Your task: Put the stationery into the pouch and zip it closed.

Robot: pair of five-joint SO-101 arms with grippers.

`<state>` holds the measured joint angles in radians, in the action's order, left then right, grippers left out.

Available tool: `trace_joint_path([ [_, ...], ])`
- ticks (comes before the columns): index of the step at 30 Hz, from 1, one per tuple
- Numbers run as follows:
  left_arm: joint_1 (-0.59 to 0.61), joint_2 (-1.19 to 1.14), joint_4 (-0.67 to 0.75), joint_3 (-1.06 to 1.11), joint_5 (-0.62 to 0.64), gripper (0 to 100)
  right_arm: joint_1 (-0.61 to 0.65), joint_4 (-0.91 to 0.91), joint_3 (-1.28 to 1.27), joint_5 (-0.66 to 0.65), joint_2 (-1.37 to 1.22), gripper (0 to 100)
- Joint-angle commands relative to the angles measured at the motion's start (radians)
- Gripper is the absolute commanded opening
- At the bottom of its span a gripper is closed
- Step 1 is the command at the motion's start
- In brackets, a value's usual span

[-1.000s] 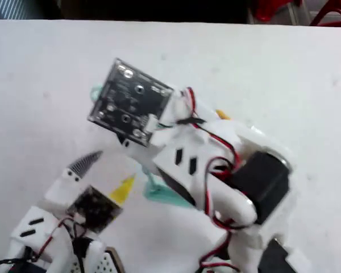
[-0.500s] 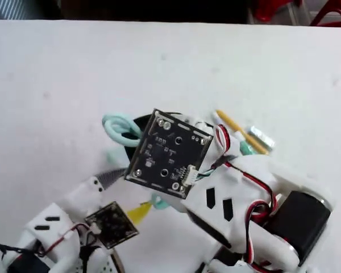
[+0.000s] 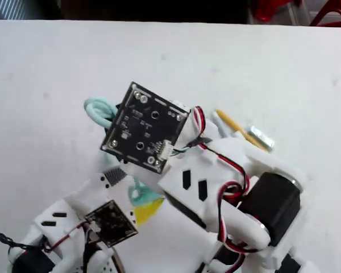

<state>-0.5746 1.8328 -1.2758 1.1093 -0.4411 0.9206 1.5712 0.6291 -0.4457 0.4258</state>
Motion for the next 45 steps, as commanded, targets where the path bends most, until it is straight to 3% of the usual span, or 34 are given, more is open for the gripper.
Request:
trace_joint_path([
  [1, 0.015, -0.012, 0.115, 0.114, 0.015, 30, 0.008, -0.033, 0.077, 0.008, -0.004, 1.8],
  [11, 0.107, -0.010, 0.126, 0.107, 0.015, 30, 0.001, 0.004, 0.118, 0.012, -0.012, 1.8],
  [20, 0.110, -0.010, 0.133, 0.210, 0.040, 30, -0.084, -0.008, 0.126, 0.038, -0.001, 1.8],
  [23, 0.148, -0.010, 0.199, 0.219, 0.133, 24, -0.162, -0.008, 0.150, 0.115, -0.004, 1.8],
  [28, 0.162, -0.010, 0.298, 0.222, 0.157, 1, -0.191, -0.008, 0.146, 0.133, -0.007, 1.8],
  [30, 0.142, -0.010, 0.333, 0.222, 0.173, 4, -0.193, -0.010, 0.150, 0.132, -0.008, 1.8],
  [37, 0.119, -0.016, 0.654, 0.213, 0.526, 2, -0.246, -0.048, 0.097, 0.137, -0.021, 1.8],
  [45, 0.122, -0.249, 0.545, 0.160, 0.390, 3, -0.367, -0.042, -0.120, 0.137, 0.031, 1.8],
])
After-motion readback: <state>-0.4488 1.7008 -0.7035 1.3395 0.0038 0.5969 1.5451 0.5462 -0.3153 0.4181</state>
